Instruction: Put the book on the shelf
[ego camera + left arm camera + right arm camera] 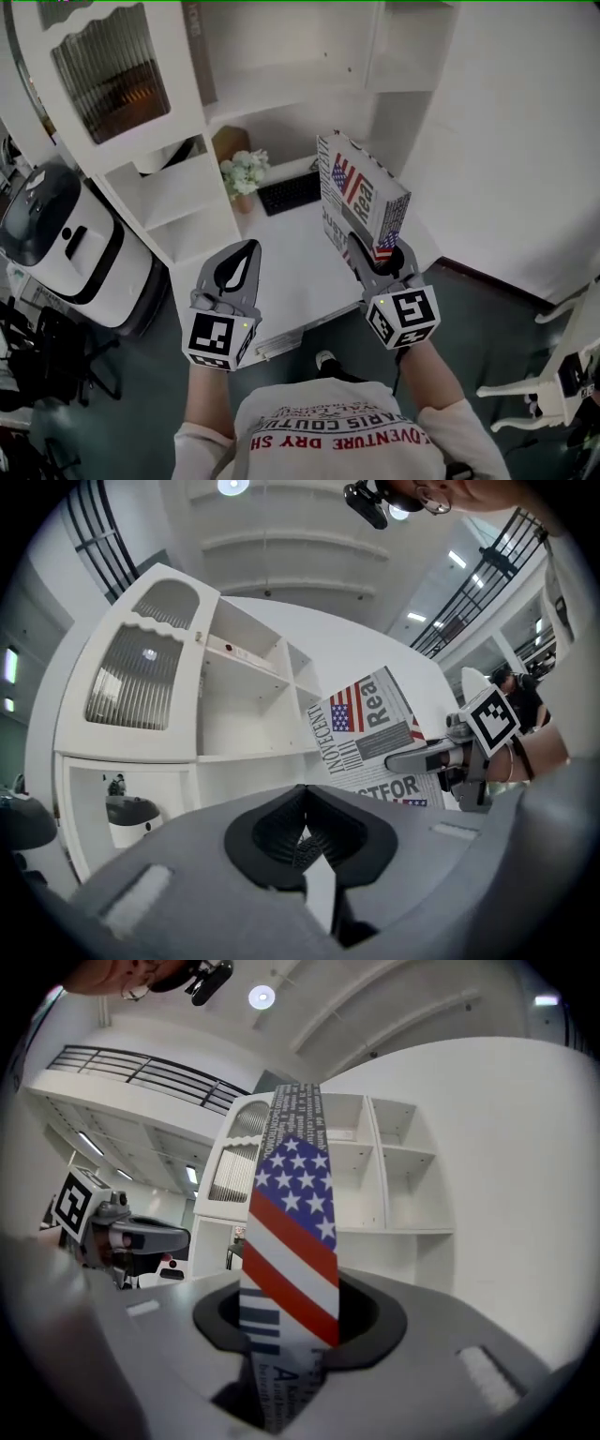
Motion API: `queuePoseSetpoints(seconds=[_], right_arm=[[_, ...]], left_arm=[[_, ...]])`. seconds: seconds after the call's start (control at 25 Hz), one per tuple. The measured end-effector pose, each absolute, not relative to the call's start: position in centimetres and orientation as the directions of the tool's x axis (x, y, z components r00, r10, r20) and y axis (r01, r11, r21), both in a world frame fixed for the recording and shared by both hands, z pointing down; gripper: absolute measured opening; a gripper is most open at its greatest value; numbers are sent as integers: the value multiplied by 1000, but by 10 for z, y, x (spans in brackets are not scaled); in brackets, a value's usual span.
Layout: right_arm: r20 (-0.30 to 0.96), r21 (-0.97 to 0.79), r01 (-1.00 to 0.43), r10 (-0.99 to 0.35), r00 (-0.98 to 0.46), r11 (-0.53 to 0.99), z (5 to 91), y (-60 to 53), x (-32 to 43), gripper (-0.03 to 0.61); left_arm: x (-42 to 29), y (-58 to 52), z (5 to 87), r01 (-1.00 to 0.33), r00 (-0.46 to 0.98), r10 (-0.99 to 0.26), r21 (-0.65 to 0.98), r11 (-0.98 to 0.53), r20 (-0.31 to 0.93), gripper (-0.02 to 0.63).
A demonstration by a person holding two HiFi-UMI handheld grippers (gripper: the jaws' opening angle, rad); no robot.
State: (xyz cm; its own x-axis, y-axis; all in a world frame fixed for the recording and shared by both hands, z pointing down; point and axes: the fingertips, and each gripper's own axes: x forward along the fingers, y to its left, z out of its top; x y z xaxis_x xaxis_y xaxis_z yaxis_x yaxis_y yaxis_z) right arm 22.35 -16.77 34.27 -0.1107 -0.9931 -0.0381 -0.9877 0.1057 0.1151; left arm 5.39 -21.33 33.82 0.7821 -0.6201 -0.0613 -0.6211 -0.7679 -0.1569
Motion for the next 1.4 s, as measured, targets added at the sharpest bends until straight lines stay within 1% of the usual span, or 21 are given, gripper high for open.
queuePoseSetpoints(seconds=[0.2,0.4,0.56,0.68,0.84,1.08,1.28,1.4], right_arm=[[-71,144,-966,-971,-228,216,316,-220,237,153],[-122,214,-942,-950,-289,259,277,-267,241,153],[-177,273,-916,-921,-348,293,234,-297,230,153],[-219,304,-912,-911,-349,276,205,-315,227,153],[-247,334,-909,-908,-340,250,176,-341,215,155],[-208,370,-899,-922,-326,234,158,-386,189,155],[-164,364,-900,-934,-317,241,154,-431,171,155],[-161,334,-913,-940,-301,235,152,-457,163,155]], left_arm=[[58,-240,322,-718,695,-714,-136,-682,-89,5],[73,-254,314,-753,650,-757,-190,-630,-71,5],[73,-268,286,-801,590,-798,-218,-557,-127,5],[71,-278,277,-828,554,-818,-199,-524,-156,5],[59,-287,272,-855,511,-848,-192,-482,-145,5],[35,-302,257,-861,492,-857,-228,-454,-153,5],[23,-317,254,-862,488,-860,-235,-449,-150,5],[22,-325,260,-857,494,-857,-248,-452,-145,5]])
